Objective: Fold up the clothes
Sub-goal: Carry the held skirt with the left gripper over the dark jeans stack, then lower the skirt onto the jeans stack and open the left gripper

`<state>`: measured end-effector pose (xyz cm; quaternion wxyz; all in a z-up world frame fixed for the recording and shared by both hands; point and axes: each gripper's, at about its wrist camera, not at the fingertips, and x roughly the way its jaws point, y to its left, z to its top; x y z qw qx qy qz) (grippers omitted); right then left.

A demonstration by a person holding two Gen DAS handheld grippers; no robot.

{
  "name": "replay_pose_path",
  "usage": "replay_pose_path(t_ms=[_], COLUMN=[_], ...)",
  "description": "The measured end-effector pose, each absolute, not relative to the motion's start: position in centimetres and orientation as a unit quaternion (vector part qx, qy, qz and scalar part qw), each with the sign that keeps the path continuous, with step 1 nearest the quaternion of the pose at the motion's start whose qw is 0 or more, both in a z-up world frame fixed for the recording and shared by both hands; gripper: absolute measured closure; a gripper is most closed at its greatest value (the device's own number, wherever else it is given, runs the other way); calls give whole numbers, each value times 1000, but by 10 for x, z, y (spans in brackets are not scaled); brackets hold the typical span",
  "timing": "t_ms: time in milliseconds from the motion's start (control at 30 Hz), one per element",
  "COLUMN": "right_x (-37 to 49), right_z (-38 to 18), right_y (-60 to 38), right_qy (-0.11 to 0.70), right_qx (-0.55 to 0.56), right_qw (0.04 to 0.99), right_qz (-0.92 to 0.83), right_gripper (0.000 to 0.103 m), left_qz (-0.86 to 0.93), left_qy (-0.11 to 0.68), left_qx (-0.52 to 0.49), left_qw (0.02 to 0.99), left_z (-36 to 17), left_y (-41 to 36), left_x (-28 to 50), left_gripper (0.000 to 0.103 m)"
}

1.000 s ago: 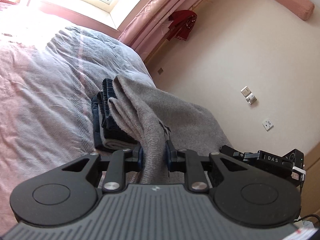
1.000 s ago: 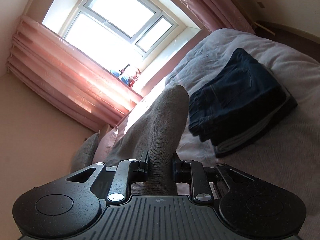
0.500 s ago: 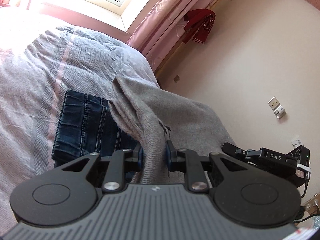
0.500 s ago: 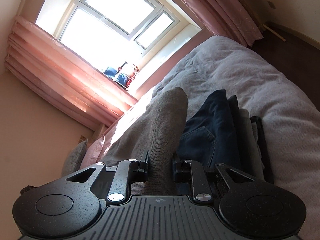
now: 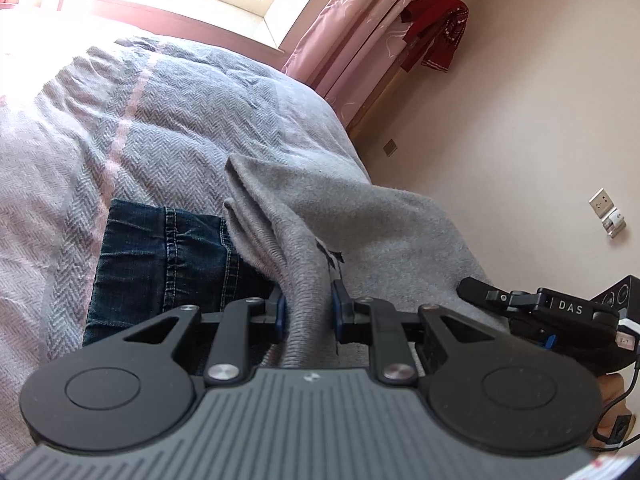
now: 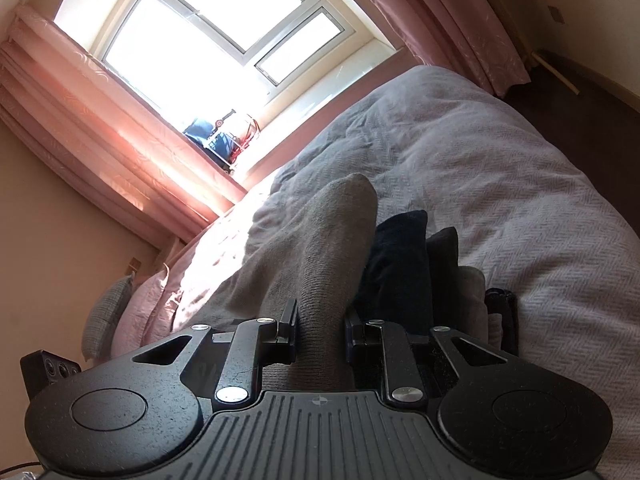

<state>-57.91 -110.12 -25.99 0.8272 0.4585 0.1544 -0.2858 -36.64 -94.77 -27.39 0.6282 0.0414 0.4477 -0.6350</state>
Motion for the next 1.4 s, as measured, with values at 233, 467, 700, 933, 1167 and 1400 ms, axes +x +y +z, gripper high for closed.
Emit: replay_pose_path(t_ms=[233,467,700,933,1167,1400], right_x=[-574,-554,-480,-447,-476,-487], right_z=[-289,-234,-224,-277,-245,-248], right_y=[-1104,-1085,-1076,-1069,-1030,-976], right_qy=[201,240,270,336,322,354], right_qx=[450,304,183,158,189,208], right_qw=[803,825,861,850,853,838], right_qz=[-336,-411,-391,-374,-365,-360], right_gripper=[74,67,86,89,88,88], left_qz=[-630,-610,-627,-591,-595,-586], left_qy=[451,403,349,417,411,414], left_qx=[72,78,150,86,91,143], left_qw=[628,678,680,685,685,681], left_z=[-298,-258,-245,-299,-268,-266], left_y=[-959,-940,-973,-961,-927,-909], left_x=[-366,-355,-381,-353,-364,-392], left_gripper=[79,77,99,101,101,98])
